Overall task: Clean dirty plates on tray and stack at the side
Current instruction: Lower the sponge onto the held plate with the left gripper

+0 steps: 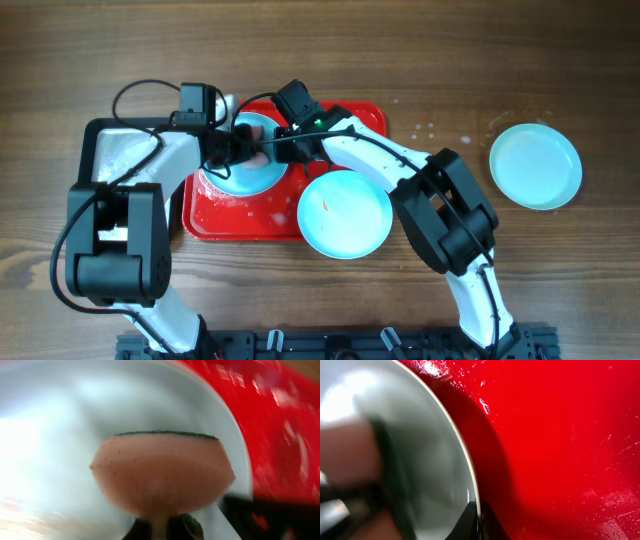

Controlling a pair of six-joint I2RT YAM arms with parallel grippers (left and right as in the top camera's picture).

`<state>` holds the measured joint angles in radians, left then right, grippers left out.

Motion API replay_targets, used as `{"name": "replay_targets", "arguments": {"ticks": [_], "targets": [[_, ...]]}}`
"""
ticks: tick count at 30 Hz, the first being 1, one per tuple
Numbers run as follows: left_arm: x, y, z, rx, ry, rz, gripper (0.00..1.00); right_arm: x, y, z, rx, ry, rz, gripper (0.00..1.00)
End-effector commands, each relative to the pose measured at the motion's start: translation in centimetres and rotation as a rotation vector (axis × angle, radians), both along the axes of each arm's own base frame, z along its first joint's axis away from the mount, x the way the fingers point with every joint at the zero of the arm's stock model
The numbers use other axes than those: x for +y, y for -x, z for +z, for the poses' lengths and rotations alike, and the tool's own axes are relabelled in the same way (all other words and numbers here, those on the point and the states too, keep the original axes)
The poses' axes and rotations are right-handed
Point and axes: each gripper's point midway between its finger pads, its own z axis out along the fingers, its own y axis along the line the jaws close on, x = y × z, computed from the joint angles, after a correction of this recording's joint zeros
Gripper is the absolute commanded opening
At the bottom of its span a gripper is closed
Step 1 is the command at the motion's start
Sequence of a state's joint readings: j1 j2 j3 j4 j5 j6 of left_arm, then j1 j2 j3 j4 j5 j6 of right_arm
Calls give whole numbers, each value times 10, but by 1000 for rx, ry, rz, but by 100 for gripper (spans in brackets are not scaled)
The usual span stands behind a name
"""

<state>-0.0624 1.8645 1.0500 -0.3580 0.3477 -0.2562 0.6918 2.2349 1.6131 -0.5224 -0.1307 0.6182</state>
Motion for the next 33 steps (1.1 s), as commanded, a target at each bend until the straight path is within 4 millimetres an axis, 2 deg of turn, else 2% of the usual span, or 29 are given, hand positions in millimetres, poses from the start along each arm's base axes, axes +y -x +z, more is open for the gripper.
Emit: {"name": "replay_targets", "arguments": {"ticks": [1, 5, 7, 9, 12, 14, 16, 19, 25, 27, 30, 33], "targets": [[63, -17, -10, -30, -272, 217, 4, -7, 4, -21, 23, 53, 20, 4], [68, -5, -15, 23, -305, 219, 4, -6, 4, -21, 18, 53, 27, 4], [85, 22, -23, 136, -386, 282, 4, -7, 5, -21, 19, 55, 31, 4], [89, 39, -27, 210, -404, 301, 4, -7, 5, -21, 20, 55, 31, 4], [80, 77, -32, 381, -327, 290, 4, -7, 5, -21, 19, 55, 31, 4], [64, 89, -31, 444, -220, 248, 4, -7, 5, -21, 19, 55, 31, 4], [43, 90, -27, 447, -98, 176, 4, -7, 5, -21, 19, 55, 31, 4], [9, 76, -14, 378, 101, 72, 4, -7, 4, -21, 19, 55, 31, 4], [-19, 32, -9, 163, 112, -13, 4, -7, 5, -21, 19, 55, 31, 4], [-14, 25, -16, 133, 39, -1, 4, -7, 4, -21, 19, 55, 31, 4], [19, 24, -27, 151, -130, 115, 4, -7, 5, -21, 19, 56, 33, 4], [49, 38, -29, 238, -169, 198, 4, -7, 5, -21, 19, 56, 33, 4]]}}
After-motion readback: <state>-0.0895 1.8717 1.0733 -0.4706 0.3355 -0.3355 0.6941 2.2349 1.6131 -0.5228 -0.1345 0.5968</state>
